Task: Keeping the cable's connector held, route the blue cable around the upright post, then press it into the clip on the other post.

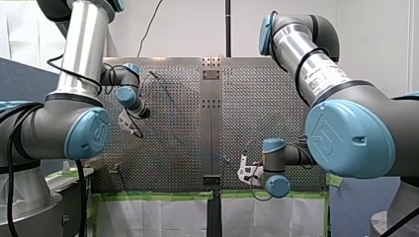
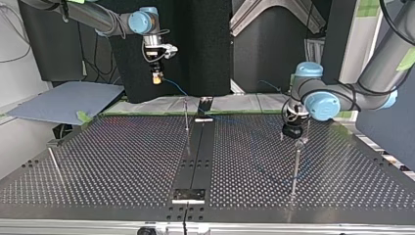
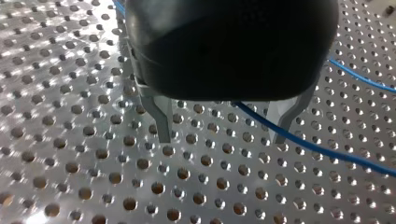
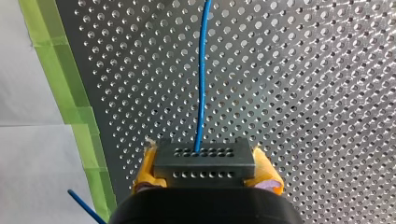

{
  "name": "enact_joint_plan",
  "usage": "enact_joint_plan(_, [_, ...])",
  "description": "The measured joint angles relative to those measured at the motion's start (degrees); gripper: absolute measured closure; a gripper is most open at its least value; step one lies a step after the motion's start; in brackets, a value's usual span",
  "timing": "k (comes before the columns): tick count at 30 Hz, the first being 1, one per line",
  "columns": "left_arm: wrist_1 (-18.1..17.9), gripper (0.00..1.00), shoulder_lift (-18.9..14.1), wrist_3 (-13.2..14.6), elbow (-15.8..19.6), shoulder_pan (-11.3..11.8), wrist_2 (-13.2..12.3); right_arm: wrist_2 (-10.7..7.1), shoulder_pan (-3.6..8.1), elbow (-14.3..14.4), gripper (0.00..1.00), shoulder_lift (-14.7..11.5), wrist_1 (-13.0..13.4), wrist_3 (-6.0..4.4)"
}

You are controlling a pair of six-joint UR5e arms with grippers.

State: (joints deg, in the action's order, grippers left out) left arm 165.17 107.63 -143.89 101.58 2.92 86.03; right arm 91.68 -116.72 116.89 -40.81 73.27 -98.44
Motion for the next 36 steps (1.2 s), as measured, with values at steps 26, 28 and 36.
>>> enact_joint_plan(26, [-6.96,0.00,-5.47,-14.34,5.61,1.43,-4.24,-0.49,-0.01,-0.04,1.00,-0.02,0.60,-0.10])
enact_joint_plan(28, [-7.39,0.00,-6.56,-15.45,6.16,1.55,-3.86,-0.65,0.00,-0.03,1.00,-0.02,0.63,-0.14])
enact_joint_plan(36, [-7.70,0.00,-10.44,-20.03,8.05,1.80,-3.11,-0.78,0.00,-0.03,1.00,-0.02,0.65,-0.19])
